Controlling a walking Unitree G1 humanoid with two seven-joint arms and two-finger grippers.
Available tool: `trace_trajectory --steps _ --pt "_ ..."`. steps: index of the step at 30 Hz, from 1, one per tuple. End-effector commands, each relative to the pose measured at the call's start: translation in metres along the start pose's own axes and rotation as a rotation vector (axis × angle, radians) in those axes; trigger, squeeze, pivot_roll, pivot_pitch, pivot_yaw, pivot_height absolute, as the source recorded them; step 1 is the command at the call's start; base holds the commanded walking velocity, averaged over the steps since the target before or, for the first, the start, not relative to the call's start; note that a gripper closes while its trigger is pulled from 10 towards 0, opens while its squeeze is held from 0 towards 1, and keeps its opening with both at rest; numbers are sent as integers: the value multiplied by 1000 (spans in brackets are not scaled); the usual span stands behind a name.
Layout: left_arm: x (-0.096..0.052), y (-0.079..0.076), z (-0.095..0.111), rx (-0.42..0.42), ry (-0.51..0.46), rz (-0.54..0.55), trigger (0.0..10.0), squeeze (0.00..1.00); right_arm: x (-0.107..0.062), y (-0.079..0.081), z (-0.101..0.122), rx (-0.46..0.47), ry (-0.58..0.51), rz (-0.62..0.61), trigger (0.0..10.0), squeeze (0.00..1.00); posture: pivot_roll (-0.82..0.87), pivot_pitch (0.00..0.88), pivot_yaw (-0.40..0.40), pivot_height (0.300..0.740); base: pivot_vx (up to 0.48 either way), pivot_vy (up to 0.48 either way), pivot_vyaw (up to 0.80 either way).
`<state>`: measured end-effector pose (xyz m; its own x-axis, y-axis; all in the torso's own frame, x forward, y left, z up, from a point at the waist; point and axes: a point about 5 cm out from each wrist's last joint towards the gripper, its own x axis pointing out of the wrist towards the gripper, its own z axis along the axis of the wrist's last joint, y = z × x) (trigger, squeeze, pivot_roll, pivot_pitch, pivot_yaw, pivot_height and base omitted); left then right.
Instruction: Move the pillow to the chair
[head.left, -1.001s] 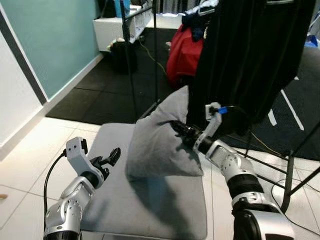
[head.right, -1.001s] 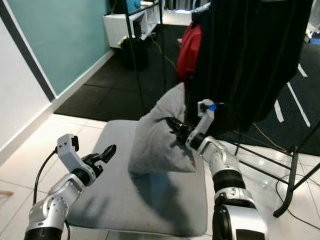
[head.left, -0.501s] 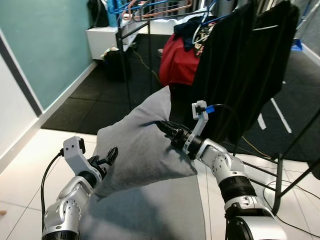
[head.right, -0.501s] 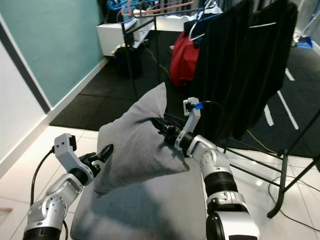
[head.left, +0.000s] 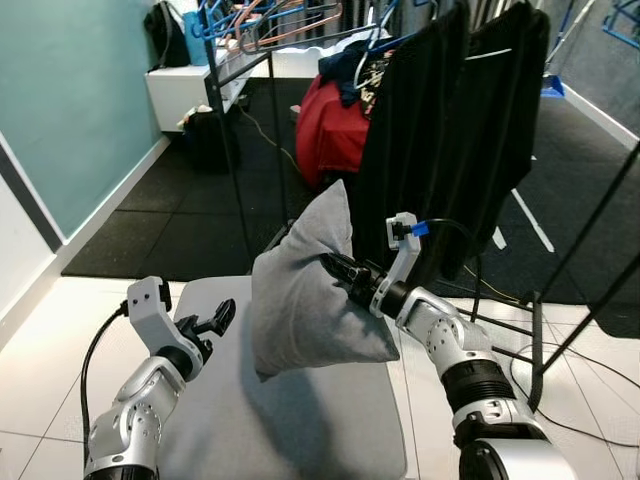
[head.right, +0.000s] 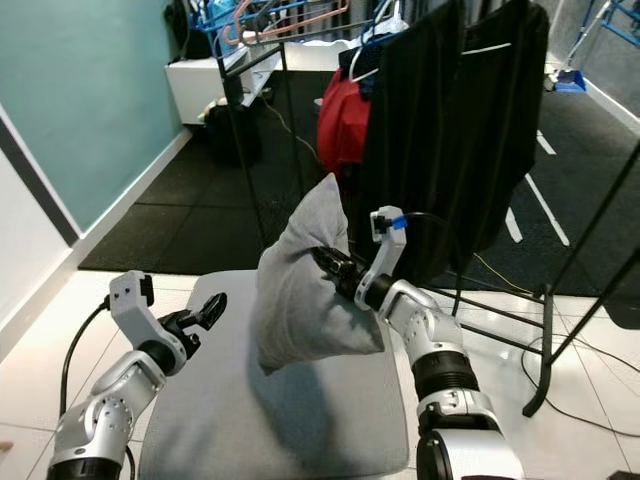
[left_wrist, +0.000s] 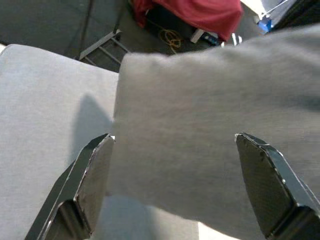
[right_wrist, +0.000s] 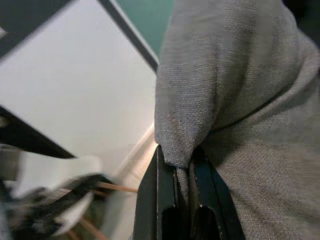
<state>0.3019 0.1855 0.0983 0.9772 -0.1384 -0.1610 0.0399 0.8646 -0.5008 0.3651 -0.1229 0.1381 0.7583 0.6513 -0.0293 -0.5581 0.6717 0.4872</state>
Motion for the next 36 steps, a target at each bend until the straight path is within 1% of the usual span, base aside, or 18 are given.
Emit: trace_trajectory --steps 1,4,6,8,9,10,11,13,15,17,22,24,26,29,31,36 --pt "-2 5 -1 16 3 24 10000 0 4 8 4 -32 -36 38 10000 0 -120 24 -8 740 0 0 800" --pt "-2 4 -1 25 0 20 10000 0 4 10 3 -32 -36 56 10000 0 -122 22 -7 740 0 0 800" --pt "-2 3 0 37 -5 16 10000 0 5 18 1 -30 -27 116 10000 0 -123 19 -7 740 0 0 800" --pt "-2 3 0 37 -5 16 10000 0 5 18 1 -30 -27 116 10000 0 -123 19 -7 740 0 0 800" --pt "-1 3 0 43 -10 15 10000 0 6 24 -2 -38 -12 164 10000 0 -124 13 -7 740 0 0 800" --pt "-1 3 0 43 -10 15 10000 0 6 24 -2 -38 -12 164 10000 0 -124 13 -7 740 0 0 800" --pt "-1 3 1 50 -18 13 10000 0 6 32 -5 -45 3 221 10000 0 -122 12 -9 740 0 0 800" --pt "-1 3 1 50 -18 13 10000 0 6 32 -5 -45 3 221 10000 0 -122 12 -9 740 0 0 800" --pt "-3 2 2 75 -33 13 10000 0 6 42 -9 -55 22 297 10000 0 -118 9 -10 740 0 0 800" --pt "-5 2 3 89 -40 15 10000 0 6 45 -10 -62 28 322 10000 0 -118 9 -10 740 0 0 800" --pt "-5 1 3 81 -50 17 10000 0 6 47 -9 -74 29 333 10000 0 -120 9 -10 740 0 0 800" --pt "-4 1 5 53 -64 30 10000 0 7 47 -9 -81 30 329 10000 0 -123 12 -10 740 0 0 800" --pt "-3 2 6 51 -65 44 10000 0 7 46 -9 -85 30 322 10000 0 -123 13 -10 740 0 0 800" --pt "-3 3 6 51 -65 54 10000 0 6 45 -9 -86 31 317 10000 0 -123 13 -10 740 0 0 800" --pt "-2 3 5 63 -52 59 10000 0 6 45 -9 -87 31 312 10000 0 -123 15 -9 740 -480 0 800" --pt "-1 4 6 73 -60 77 10000 0 5 45 -9 -90 34 309 10000 0 -124 17 -9 740 0 0 800"
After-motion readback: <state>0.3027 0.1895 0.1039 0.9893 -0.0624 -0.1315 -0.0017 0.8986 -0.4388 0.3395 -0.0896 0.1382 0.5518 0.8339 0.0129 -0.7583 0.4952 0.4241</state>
